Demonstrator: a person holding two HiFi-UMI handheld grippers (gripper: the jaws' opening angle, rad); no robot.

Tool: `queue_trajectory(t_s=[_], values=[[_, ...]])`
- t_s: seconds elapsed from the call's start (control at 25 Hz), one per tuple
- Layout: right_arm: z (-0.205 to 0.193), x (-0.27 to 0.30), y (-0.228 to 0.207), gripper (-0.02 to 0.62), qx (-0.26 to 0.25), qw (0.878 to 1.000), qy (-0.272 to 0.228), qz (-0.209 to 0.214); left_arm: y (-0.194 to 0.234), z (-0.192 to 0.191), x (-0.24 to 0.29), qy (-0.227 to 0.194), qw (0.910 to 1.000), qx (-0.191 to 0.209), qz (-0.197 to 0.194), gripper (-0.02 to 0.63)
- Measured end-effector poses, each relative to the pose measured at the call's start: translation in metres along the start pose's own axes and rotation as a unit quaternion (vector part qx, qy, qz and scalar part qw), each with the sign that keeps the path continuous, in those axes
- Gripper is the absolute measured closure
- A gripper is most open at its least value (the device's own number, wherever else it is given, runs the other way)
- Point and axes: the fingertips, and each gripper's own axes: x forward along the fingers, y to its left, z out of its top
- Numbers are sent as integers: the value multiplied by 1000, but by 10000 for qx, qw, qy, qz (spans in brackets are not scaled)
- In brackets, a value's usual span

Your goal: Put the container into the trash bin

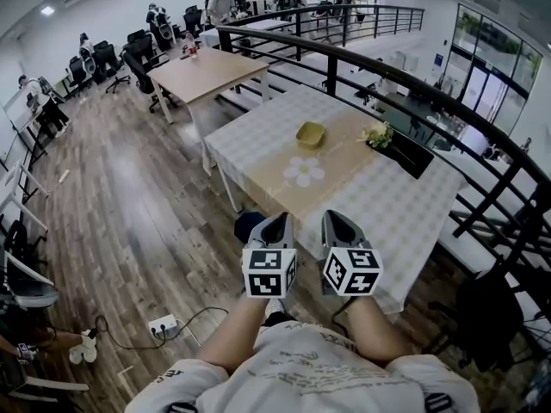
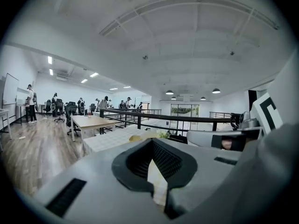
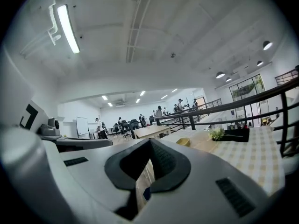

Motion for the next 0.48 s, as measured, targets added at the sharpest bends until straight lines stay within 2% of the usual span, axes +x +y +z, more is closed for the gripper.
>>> queue_trajectory(t_s=[0.28, 0.48], values=[[12, 88, 3, 592, 93, 9999, 82, -75, 63, 20, 61, 104, 9999, -44, -108, 601], [17, 139, 3, 592, 223, 9993, 107, -277, 101, 29, 93, 236, 9995, -19, -187, 601]])
